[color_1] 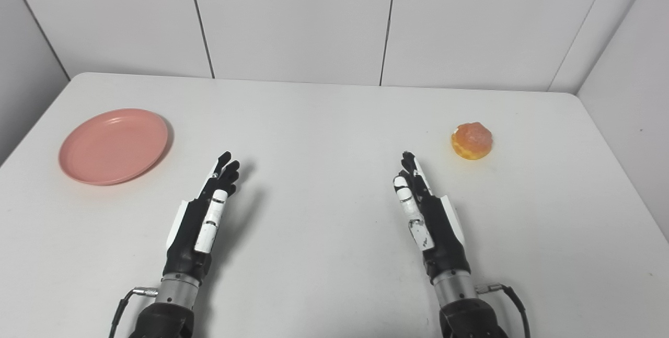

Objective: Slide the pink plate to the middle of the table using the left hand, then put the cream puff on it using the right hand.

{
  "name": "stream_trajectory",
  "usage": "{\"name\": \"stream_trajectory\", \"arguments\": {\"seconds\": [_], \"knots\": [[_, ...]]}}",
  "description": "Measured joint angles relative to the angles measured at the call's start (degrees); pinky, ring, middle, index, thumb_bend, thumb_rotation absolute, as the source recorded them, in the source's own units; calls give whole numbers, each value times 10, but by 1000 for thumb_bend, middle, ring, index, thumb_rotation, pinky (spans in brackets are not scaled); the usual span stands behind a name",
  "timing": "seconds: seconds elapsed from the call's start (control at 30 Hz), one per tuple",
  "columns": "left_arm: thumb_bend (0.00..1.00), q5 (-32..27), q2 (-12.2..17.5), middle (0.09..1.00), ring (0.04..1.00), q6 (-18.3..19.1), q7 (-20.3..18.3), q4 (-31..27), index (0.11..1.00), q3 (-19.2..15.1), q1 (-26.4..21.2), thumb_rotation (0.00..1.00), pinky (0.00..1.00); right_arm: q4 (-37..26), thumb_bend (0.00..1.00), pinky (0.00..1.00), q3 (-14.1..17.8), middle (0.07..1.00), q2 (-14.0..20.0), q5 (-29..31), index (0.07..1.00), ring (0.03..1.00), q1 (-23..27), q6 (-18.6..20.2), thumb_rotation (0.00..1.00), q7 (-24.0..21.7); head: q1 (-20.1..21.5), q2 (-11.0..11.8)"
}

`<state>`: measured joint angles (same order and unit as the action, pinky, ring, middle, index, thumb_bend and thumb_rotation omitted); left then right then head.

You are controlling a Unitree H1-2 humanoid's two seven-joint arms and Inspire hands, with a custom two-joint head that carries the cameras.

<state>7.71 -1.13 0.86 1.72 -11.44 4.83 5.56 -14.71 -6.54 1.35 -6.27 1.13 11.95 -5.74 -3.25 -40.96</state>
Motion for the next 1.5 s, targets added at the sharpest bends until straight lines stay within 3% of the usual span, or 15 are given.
{"name": "stream_trajectory", "arguments": {"seconds": [1.5], "knots": [[476, -13, 0, 950, 949, 2, 0, 0, 946, 0, 0, 1000, 948, 0, 212, 936, 0, 980, 0, 0, 978, 967, 0, 1, 1000, 1, 0, 1]]}}
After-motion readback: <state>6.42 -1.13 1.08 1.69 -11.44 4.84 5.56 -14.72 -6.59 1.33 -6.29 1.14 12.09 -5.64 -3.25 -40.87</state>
